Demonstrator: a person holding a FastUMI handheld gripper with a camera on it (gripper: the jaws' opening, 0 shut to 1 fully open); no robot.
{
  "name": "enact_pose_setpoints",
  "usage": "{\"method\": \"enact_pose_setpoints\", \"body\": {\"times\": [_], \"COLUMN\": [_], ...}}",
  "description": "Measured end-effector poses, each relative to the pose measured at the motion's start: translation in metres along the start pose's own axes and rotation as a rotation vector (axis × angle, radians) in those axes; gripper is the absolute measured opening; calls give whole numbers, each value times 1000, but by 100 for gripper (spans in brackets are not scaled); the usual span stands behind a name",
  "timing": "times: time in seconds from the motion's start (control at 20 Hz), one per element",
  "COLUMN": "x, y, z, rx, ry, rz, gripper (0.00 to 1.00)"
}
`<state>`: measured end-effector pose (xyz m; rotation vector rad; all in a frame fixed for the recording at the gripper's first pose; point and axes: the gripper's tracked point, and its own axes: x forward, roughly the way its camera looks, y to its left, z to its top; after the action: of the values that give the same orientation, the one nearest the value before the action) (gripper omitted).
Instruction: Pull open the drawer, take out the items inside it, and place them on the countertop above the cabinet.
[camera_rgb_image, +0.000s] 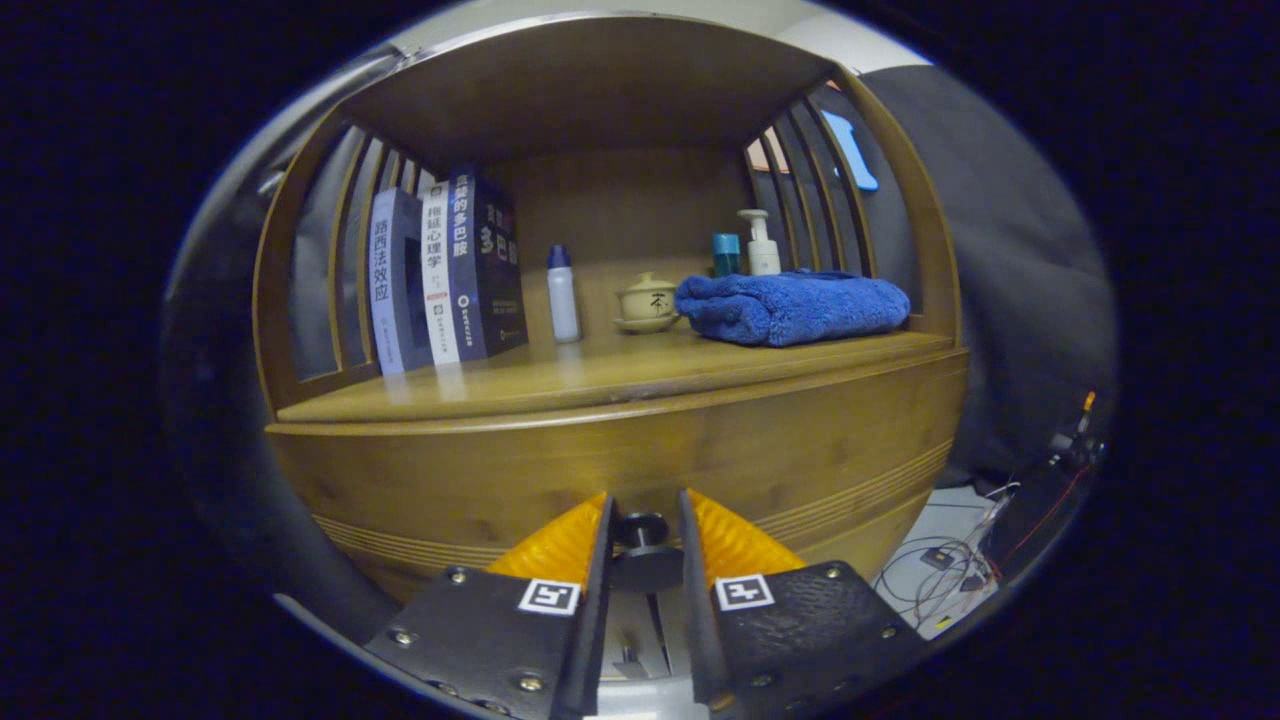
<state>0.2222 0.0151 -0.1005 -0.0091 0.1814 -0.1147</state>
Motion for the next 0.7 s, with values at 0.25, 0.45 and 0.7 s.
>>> {"method": "enact_pose_setpoints", "body": {"times": [0.25,0.45,0.7], "x": [-1,0,2], "y": [-2,-2,-1], "z": [0,-3,-10], "rx": [-15,-9,-33], "ry": [-25,-10,22], "rz": [-16,20,38], "gripper": [41,42,45]}}
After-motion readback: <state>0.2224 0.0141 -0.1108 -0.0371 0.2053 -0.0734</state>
